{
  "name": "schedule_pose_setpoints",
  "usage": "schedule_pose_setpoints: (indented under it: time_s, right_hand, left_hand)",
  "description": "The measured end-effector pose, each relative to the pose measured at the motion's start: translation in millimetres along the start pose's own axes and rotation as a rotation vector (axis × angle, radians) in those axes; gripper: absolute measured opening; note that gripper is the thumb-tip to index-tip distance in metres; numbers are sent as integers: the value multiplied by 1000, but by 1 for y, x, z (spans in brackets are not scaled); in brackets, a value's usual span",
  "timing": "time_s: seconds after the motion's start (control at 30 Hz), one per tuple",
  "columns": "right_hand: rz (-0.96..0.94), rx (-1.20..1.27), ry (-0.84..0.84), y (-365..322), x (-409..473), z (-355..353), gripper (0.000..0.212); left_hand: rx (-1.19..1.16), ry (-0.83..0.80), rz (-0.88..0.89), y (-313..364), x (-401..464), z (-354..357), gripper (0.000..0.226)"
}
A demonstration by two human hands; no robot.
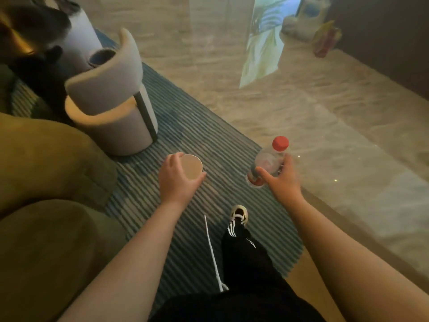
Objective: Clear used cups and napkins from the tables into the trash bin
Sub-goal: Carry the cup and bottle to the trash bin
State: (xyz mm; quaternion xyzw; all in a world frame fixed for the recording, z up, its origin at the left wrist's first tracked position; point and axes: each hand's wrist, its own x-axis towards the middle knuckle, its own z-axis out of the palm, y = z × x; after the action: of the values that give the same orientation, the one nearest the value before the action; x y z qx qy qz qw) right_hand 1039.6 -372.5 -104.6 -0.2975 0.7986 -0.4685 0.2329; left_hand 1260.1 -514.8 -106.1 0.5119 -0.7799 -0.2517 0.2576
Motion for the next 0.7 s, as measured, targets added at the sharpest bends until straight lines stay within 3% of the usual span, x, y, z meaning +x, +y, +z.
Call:
schedule_pose_setpoints:
  time_s: [0.17,0.37,0.7]
  right_hand:
    - [-54,-15,-63,-15,190,47,65]
    - [-83,-84,-196,-79,422,99,80]
    - [-208,-137,-331,-183,663,194,75]
  left_hand:
    - [-5,89,-42,-8,156,44,77]
    - [25,195,-108,3,369,75,75]
    - [49,326,-243,-12,602,85,76]
